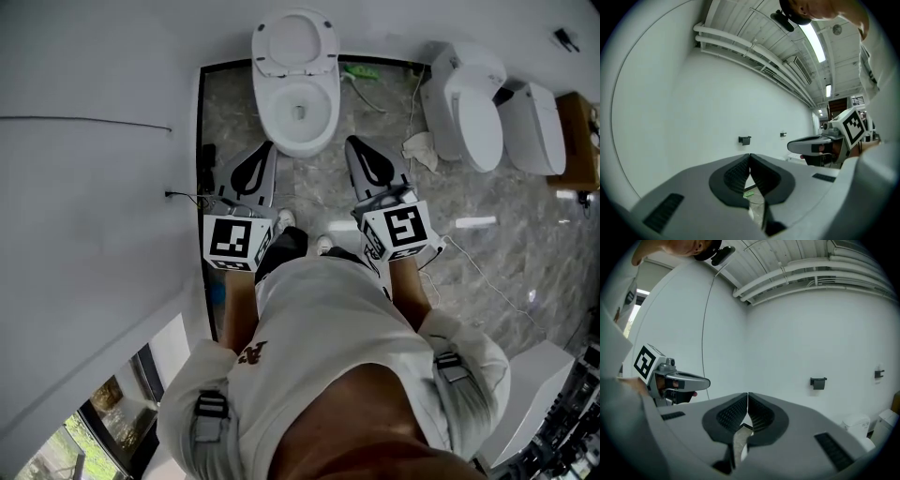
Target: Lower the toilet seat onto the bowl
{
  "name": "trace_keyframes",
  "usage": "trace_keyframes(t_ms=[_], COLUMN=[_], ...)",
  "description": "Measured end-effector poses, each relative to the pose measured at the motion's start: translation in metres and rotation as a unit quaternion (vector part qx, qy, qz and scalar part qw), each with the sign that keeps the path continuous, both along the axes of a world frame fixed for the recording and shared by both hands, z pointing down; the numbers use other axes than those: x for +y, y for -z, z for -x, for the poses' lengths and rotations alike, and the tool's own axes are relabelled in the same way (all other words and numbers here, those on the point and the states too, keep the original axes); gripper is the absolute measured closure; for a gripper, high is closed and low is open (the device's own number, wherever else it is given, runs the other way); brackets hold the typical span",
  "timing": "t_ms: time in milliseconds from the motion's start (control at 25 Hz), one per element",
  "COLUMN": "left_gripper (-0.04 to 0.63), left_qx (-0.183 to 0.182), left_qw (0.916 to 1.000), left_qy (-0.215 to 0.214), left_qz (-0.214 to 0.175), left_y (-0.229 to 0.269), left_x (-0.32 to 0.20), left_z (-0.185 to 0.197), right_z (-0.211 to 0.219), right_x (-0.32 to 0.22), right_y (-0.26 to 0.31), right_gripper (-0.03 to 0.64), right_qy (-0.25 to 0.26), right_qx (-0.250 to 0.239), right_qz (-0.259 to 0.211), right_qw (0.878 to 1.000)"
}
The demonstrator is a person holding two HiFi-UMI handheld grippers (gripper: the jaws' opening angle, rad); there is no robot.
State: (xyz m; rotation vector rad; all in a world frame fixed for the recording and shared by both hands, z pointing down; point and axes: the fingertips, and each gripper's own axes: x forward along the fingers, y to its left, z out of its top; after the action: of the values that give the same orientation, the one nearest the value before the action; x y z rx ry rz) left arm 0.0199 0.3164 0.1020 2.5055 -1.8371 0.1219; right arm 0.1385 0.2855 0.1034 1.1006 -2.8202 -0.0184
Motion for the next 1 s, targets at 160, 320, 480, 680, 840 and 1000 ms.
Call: trace_keyframes(t_ms=[160,320,480,680,840,1000], left_gripper=[0.571,0.572,0.572,0.572,0.572,0.571], left_qx=[0.001,0.004,0.005,0.008,0.011,0.016], left_qw=[0.9998,0.9993,0.9983,0.9974,0.9967,0.996], left_qy=[-0.018,-0.037,-0.057,-0.072,-0.081,-0.088], left_qz=[0.0,-0.002,-0.005,-0.001,0.0,0.001], left_y=[0.0,-0.001,0.001,-0.003,-0.002,-0.005], left_x=[-0.027,-0.047,-0.066,-0.086,-0.099,-0.111], left_z=[0.02,0.037,0.053,0.076,0.089,0.097], right_z=[0.019,0.034,0.048,0.068,0.081,0.088], right_x=[-0.022,-0.037,-0.052,-0.069,-0.077,-0.085], right_y=[0.001,0.004,0.005,0.004,0.006,0.002], right_gripper=[0.594,0.594,0.594,0.594,0.594,0.594], right_qy=[-0.017,-0.038,-0.058,-0.076,-0.085,-0.093], right_qx=[0.005,0.008,0.011,0.014,0.016,0.023], right_qz=[-0.004,-0.007,-0.006,-0.007,-0.007,-0.005], right_qw=[1.0,0.999,0.998,0.997,0.996,0.995])
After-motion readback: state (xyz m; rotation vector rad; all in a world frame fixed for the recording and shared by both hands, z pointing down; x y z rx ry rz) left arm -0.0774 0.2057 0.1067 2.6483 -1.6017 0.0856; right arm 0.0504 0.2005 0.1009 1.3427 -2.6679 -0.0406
